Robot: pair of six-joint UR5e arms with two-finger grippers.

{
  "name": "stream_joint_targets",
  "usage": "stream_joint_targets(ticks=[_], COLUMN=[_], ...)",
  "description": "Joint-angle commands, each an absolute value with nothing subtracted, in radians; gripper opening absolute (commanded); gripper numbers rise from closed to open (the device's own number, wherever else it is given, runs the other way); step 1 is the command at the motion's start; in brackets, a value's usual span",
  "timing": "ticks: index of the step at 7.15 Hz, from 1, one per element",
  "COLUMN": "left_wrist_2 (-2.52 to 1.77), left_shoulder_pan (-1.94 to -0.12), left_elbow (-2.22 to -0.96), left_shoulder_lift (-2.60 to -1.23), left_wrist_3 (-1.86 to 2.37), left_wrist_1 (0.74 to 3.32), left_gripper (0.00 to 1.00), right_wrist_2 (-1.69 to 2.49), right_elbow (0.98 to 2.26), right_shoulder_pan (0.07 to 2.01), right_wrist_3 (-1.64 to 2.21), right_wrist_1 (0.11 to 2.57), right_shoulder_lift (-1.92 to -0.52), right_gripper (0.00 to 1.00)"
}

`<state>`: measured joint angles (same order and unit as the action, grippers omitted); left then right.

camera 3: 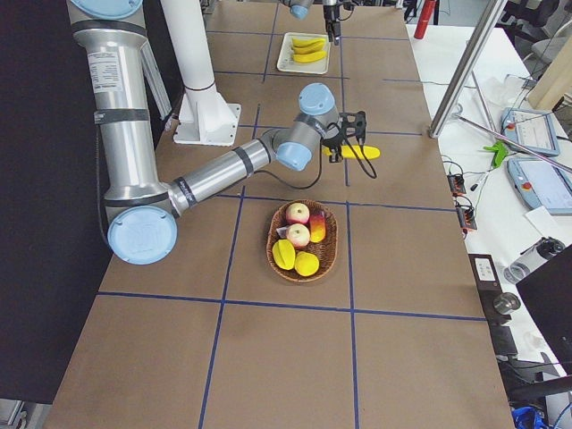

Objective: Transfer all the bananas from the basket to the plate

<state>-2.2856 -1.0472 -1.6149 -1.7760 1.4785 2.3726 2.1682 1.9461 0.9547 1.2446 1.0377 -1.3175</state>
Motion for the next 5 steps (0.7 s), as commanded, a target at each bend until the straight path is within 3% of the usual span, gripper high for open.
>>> stream_joint_targets(ticks=[1, 5], left_wrist_2=[-2.28, -2.153], left_shoulder_pan=[-0.955, -0.84], left_elbow=[-1.617, -1.62], left_shoulder_lift=[-1.863, -2.064], left_wrist_3=[1.723, 2.139], left_wrist_1=[2.481, 2.49], left_gripper=[1.0, 0.99], right_wrist_2=[1.957, 1.46], right_elbow=[1.95, 1.948], right_shoulder_pan=[0.725, 0.375], right_wrist_3=[1.344, 1.396], right_wrist_1=[1.048, 1.117], right_shoulder_lift=[-1.177, -1.026], right_gripper=[0.01, 0.01])
